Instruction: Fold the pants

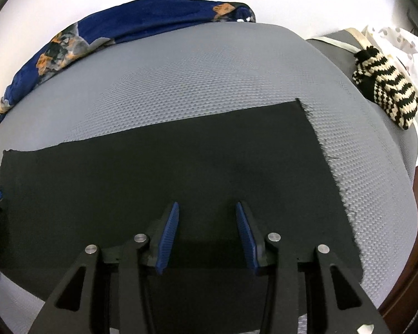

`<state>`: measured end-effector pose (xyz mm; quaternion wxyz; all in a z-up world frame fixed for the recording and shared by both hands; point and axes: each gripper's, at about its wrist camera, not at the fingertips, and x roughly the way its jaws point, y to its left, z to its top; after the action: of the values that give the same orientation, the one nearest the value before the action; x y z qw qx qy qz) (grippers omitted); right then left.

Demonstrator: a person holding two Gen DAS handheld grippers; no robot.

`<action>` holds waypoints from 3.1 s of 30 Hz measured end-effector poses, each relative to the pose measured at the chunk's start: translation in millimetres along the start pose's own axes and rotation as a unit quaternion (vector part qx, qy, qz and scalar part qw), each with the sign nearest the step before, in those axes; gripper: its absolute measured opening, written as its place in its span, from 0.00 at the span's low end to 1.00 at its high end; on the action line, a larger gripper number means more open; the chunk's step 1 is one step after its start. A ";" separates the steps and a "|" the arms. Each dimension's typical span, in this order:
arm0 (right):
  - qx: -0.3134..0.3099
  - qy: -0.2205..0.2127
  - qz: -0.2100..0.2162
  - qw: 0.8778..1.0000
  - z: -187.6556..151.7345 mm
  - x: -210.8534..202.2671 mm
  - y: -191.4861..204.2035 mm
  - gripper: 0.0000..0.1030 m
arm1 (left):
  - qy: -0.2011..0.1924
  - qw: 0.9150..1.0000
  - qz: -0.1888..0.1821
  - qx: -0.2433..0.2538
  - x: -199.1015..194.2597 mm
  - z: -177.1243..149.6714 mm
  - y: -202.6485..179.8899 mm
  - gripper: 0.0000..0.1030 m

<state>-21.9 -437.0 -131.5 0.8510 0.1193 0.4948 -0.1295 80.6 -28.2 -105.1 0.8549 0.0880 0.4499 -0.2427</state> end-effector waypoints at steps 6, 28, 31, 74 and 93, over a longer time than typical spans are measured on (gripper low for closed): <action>0.047 0.013 0.099 0.994 15.9 -14.5 -42.1 0.41 | 0.009 1.000 0.019 -0.007 -5.1 4.5 -8.0 0.67; 0.143 0.074 0.232 0.959 25.1 7.9 -184.8 0.32 | 0.036 0.999 -0.010 0.002 0.5 23.5 -69.1 0.67; 0.138 0.078 0.260 0.953 21.5 8.3 -191.2 0.31 | 0.043 0.999 -0.006 -0.001 5.0 23.7 -70.3 0.67; 0.156 0.027 0.226 0.961 58.5 -52.0 -74.2 0.08 | 0.050 0.998 0.041 -0.004 19.4 20.4 -78.2 0.77; 0.082 0.064 0.271 0.957 61.3 -48.2 61.6 0.08 | 0.021 0.998 0.022 -0.050 -24.4 8.9 -42.9 0.77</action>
<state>25.7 -394.5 -55.3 0.8078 0.3266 0.4852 0.0737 54.2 -60.4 -77.2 0.8537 0.0604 0.4775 -0.1990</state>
